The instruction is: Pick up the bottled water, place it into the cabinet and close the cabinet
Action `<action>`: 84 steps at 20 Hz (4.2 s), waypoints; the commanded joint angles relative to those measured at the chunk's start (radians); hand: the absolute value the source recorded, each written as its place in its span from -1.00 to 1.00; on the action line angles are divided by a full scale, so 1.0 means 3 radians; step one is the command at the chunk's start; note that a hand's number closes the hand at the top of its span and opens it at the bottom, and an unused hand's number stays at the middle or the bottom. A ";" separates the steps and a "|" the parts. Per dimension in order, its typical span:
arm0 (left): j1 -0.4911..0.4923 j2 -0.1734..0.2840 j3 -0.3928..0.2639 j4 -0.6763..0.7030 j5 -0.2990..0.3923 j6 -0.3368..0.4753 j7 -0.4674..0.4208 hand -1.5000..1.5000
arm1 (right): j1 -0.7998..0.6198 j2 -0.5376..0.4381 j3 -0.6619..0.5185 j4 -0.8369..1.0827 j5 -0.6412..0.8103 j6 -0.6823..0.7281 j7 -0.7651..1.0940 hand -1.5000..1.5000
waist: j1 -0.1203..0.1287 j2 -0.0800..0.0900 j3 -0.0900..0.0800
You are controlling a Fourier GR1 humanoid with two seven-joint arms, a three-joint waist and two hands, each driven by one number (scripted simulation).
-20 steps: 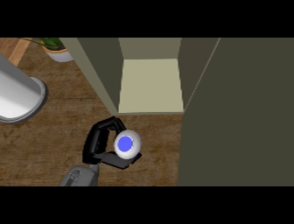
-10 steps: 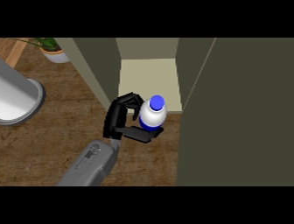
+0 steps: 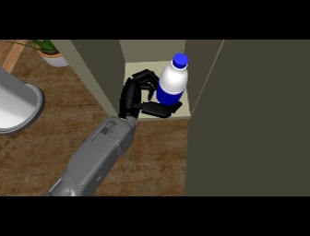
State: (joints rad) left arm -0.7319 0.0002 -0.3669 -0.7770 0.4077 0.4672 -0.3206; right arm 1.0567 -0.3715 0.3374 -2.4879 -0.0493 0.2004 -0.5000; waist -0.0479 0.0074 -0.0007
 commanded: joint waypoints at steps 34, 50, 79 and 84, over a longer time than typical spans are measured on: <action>-0.1185 0.0000 0.0760 0.1375 0.0356 -0.0175 -0.1293 1.00 | -0.0076 -0.0068 -0.0205 -0.0190 -0.0266 0.0358 -0.0015 -1.00 | -0.0040 0.0047 -0.0004; 0.0000 -0.0001 -0.0401 -0.0146 0.1160 -0.0846 -0.0850 -1.00 | 0.0139 -0.0005 -0.0017 -0.0424 -0.0044 0.0208 0.0128 -1.00 | 0.0134 -0.0072 -0.0003; 0.3241 0.1951 -0.0729 -0.3032 0.1193 -0.1349 -0.1484 -1.00 | -0.0511 -0.0981 0.0564 -0.0706 0.0802 0.0459 0.0352 1.00 | 0.0395 -0.0072 -0.0031; 0.3558 0.2262 -0.0545 -0.3208 0.1285 -0.1569 -0.1622 -1.00 | -0.0709 -0.0904 0.1000 -0.0746 0.0744 0.0309 0.0731 1.00 | 0.0386 -0.0045 -0.0031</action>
State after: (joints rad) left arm 0.2662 0.6242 -0.5540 -1.7016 0.7880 0.0370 -0.7674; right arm 0.8770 -0.6175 0.5358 -2.5045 0.0295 0.2851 -0.4311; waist 0.0681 -0.0118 -0.0094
